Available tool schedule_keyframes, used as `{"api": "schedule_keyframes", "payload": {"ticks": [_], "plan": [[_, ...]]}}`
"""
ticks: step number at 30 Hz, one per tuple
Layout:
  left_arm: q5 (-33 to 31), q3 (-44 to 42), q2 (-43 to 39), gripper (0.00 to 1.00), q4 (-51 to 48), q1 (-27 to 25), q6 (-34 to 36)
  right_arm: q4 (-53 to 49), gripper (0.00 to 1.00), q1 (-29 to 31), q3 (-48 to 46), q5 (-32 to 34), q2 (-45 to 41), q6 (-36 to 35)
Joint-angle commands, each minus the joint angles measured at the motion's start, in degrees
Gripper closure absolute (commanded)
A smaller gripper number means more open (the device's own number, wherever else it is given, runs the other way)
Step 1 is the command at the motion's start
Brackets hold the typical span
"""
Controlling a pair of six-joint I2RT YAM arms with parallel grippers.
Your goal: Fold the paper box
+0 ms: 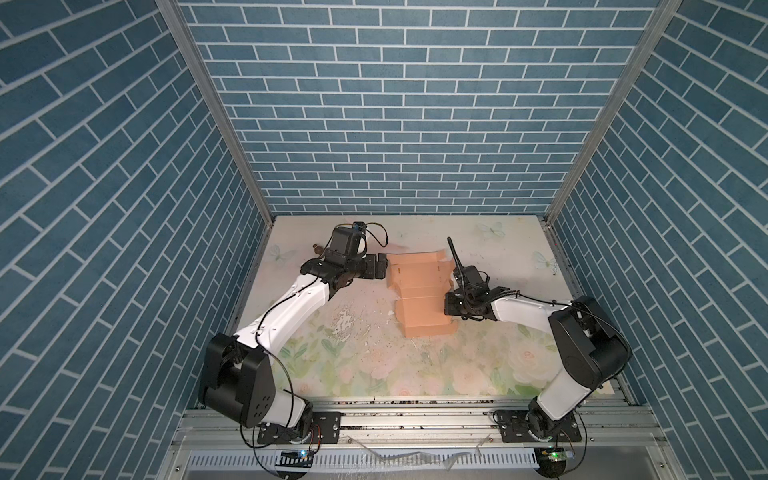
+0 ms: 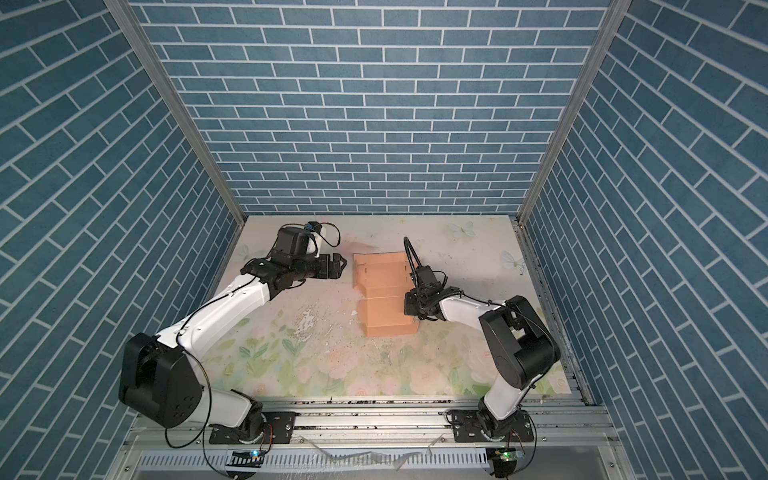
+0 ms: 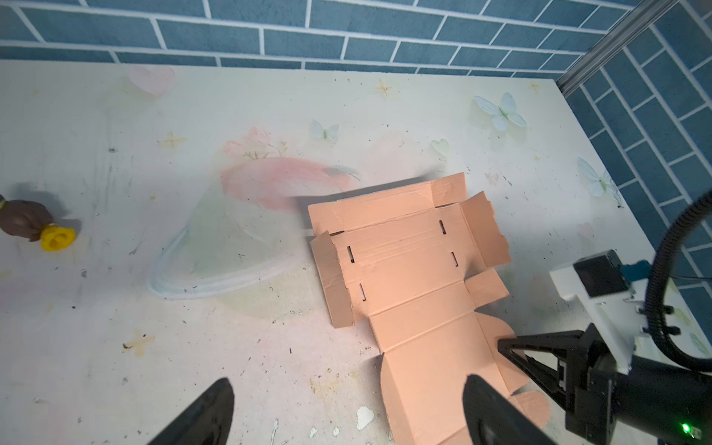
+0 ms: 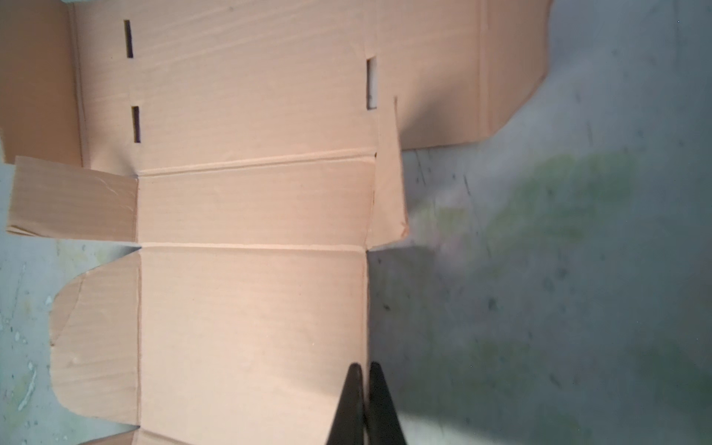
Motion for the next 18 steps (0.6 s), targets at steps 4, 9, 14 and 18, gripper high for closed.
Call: {"api": "schedule_keyframes", "payload": {"ticks": [4,9,14,18], "plan": [[0.94,0.49,2.15,0.07,0.54,-1.50,-1.19,-0.87,0.98,4.93,-5.21,4.43,-6.01,5.21],[-1.23,-0.82,3.16,0.06,1.89,-6.72,-2.08,-0.51,0.98,9.94,-7.02,8.52,-7.61,8.09],[-1.97,-1.46,7.97,0.06,4.49,-11.30,-6.14,4.39,0.98,12.64,-10.08,9.37,-8.08,12.73],[-1.60,-0.82,11.47,0.07,5.67,-13.60,-8.55,5.29,0.98,13.75,-11.80,11.04,-8.87,14.50]]}}
